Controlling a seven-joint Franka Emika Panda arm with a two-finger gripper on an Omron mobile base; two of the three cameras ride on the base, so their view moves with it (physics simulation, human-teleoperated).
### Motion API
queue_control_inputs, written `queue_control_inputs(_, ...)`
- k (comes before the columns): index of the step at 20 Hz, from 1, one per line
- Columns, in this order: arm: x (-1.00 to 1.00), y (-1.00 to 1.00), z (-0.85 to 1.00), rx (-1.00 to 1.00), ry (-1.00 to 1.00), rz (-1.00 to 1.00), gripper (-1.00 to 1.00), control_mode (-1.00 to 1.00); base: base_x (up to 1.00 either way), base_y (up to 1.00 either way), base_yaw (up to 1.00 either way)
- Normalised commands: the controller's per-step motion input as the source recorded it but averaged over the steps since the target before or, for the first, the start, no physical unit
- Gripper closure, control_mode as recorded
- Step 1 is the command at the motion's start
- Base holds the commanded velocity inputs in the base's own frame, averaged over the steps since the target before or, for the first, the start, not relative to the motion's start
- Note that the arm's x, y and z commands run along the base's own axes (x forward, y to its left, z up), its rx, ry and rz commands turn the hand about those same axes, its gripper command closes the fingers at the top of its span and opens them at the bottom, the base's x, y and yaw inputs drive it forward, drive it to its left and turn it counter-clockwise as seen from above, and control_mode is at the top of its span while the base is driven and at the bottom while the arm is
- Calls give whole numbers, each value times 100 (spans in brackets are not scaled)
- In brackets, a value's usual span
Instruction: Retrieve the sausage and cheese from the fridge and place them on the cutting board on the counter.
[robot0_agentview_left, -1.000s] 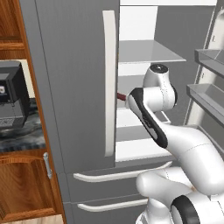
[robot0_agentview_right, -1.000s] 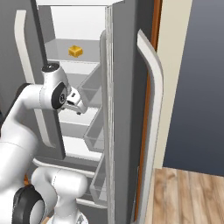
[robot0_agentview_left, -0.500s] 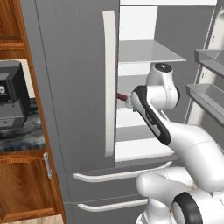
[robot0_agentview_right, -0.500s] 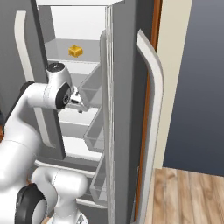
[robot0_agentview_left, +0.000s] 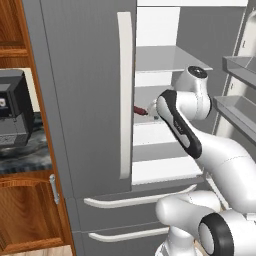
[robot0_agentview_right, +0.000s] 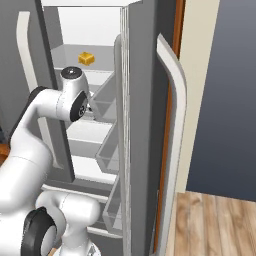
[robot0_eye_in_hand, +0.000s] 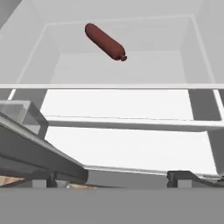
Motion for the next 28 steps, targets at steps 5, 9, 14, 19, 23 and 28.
queue_control_inputs(5, 31, 0, 6, 0, -20, 0, -100, -100, 0, 0, 0)
queue_control_inputs(9, 26, 0, -5, 0, -21, 7, -100, -100, 0, 0, 0)
queue_control_inputs(14, 22, 0, -2, -5, -9, 18, -100, -100, 0, 0, 0)
queue_control_inputs(19, 32, 0, -2, -1, -1, 20, -100, -100, 0, 0, 0)
queue_control_inputs(23, 37, 1, -13, -10, 0, 8, -100, -100, 0, 0, 0)
queue_control_inputs(28, 30, 3, -9, -8, 0, 1, -100, -100, 0, 0, 0)
